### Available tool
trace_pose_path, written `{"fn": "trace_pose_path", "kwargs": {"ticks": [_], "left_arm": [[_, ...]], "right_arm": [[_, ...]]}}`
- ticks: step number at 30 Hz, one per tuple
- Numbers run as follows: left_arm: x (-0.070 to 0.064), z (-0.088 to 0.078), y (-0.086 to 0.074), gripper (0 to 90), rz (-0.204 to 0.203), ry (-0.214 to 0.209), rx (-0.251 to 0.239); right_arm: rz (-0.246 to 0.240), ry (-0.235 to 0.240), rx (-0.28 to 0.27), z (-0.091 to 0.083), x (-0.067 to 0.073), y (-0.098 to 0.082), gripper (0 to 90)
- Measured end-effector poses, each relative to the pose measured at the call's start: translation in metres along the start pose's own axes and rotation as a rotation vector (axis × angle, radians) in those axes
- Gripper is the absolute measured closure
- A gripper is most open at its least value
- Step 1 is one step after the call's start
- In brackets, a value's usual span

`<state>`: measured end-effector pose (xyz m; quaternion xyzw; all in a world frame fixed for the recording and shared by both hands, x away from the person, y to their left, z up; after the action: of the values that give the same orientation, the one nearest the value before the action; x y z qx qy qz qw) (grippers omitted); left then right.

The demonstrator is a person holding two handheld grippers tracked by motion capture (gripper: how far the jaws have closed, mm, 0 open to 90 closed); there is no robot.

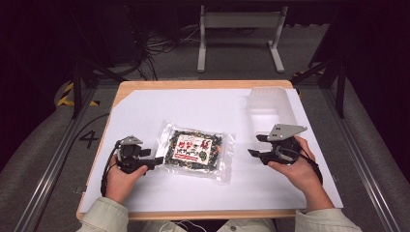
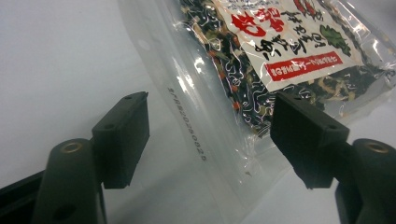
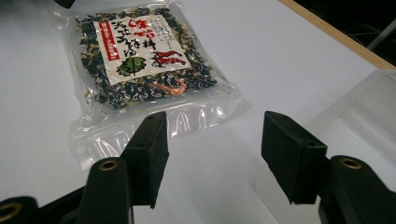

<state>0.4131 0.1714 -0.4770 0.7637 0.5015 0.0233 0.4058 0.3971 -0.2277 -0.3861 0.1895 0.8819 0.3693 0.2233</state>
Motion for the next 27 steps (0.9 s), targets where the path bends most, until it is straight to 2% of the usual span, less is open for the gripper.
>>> {"fn": "trace_pose_path", "kwargs": {"ticks": [4, 9, 11, 14, 17, 18, 21, 27], "left_arm": [[-0.001, 0.003, -0.002, 29.6, 0.012, 0.003, 0.016], [-0.004, 0.006, -0.003, 27.8, 0.027, 0.006, 0.032], [-0.006, 0.009, -0.005, 29.5, 0.04, -0.022, 0.056], [-0.008, 0.009, -0.005, 28.9, 0.067, -0.017, 0.066], [-0.009, 0.009, -0.006, 34.8, 0.101, 0.021, 0.065], [-0.01, 0.009, -0.007, 36.0, 0.104, 0.021, 0.065], [-0.01, 0.009, -0.007, 39.8, 0.093, 0.016, 0.06], [-0.007, 0.006, -0.007, 51.5, 0.024, -0.025, 0.058]], "right_arm": [[-0.004, -0.005, 0.009, 0.001, 0.0, -0.001, 41.0], [-0.007, -0.005, 0.011, 0.002, 0.0, -0.001, 40.8], [-0.008, -0.005, 0.013, 0.003, 0.001, -0.001, 40.6], [-0.012, -0.006, 0.017, 0.003, 0.001, -0.001, 40.4], [-0.017, -0.008, 0.021, 0.004, 0.001, -0.001, 40.0], [-0.019, -0.009, 0.022, 0.004, 0.002, -0.001, 40.0], [-0.021, -0.007, 0.019, 0.004, 0.002, -0.001, 39.9], [-0.026, -0.003, 0.023, 0.006, 0.003, -0.001, 39.7]]}}
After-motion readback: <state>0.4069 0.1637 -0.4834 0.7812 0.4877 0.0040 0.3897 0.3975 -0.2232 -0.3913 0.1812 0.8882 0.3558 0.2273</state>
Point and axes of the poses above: each handheld gripper's, and its own axes: z roughly forward along the jaws, y roughly out of its top, x roughly to its left, the point moved 5 cm from there along z, roughly forward along the jaws, and after that the axes turned 8 degrees about -z, right-handed, at the moved point
